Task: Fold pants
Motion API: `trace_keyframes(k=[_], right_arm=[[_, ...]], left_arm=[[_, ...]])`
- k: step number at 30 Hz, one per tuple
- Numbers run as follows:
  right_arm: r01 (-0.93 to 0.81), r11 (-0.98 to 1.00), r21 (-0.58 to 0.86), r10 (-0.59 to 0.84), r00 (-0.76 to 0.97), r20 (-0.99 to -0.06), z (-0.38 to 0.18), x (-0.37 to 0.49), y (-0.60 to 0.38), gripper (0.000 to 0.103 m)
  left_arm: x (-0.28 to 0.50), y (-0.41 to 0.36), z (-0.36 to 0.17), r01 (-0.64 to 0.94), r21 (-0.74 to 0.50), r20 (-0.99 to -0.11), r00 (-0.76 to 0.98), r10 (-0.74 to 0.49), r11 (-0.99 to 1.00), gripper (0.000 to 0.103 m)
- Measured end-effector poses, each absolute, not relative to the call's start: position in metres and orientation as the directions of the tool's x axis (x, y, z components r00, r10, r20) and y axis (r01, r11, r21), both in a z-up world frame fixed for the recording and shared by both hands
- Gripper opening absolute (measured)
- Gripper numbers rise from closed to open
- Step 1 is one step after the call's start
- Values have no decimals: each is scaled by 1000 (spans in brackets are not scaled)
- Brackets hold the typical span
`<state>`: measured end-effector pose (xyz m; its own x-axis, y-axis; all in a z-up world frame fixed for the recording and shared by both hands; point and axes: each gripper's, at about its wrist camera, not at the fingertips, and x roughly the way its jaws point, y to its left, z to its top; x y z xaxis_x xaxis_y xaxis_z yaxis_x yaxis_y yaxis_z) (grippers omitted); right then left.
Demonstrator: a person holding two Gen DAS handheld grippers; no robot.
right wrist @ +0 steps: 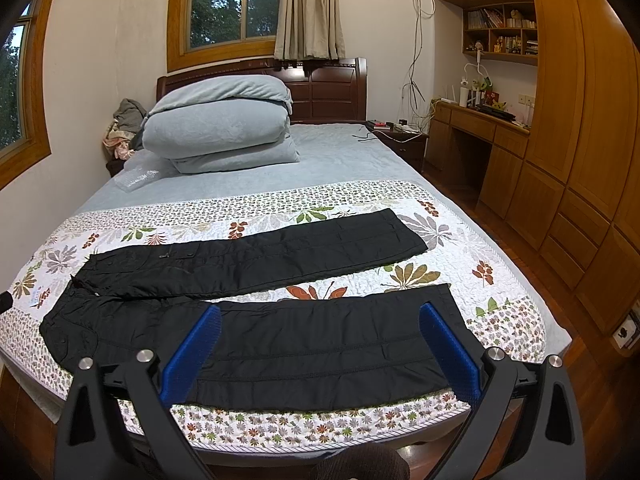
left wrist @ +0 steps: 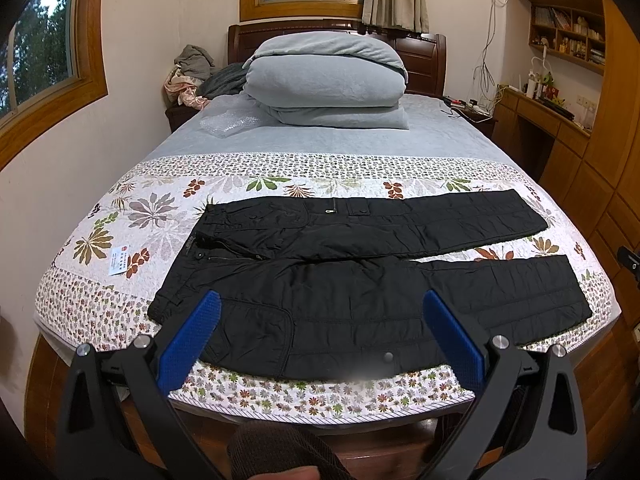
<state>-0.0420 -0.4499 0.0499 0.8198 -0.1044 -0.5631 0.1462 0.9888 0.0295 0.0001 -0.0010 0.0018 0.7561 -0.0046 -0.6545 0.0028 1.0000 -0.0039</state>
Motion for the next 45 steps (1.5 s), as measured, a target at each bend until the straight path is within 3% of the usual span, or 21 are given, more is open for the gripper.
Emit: trace_keyframes(k=[23, 32, 39, 45], right_arm=[[129, 991, 38, -84, 816, -572, 61, -11, -457, 100], [110, 989, 104, -19, 771, -637, 56, 75, -475, 100], [130, 977, 168, 23, 718, -695, 30, 160, -506, 100], [124, 984, 131, 20, 647, -762, -1, 236, -536, 100]], left_arm=[[17, 13, -8, -4, 17, -674, 739, 14, 1000, 101], [103, 69, -27, -76, -42, -748, 664, 20, 996, 101], [194, 107, -60, -143, 27, -804, 584, 107, 989, 101], [260, 128, -88, -164, 44, -852, 509, 123, 985, 101]])
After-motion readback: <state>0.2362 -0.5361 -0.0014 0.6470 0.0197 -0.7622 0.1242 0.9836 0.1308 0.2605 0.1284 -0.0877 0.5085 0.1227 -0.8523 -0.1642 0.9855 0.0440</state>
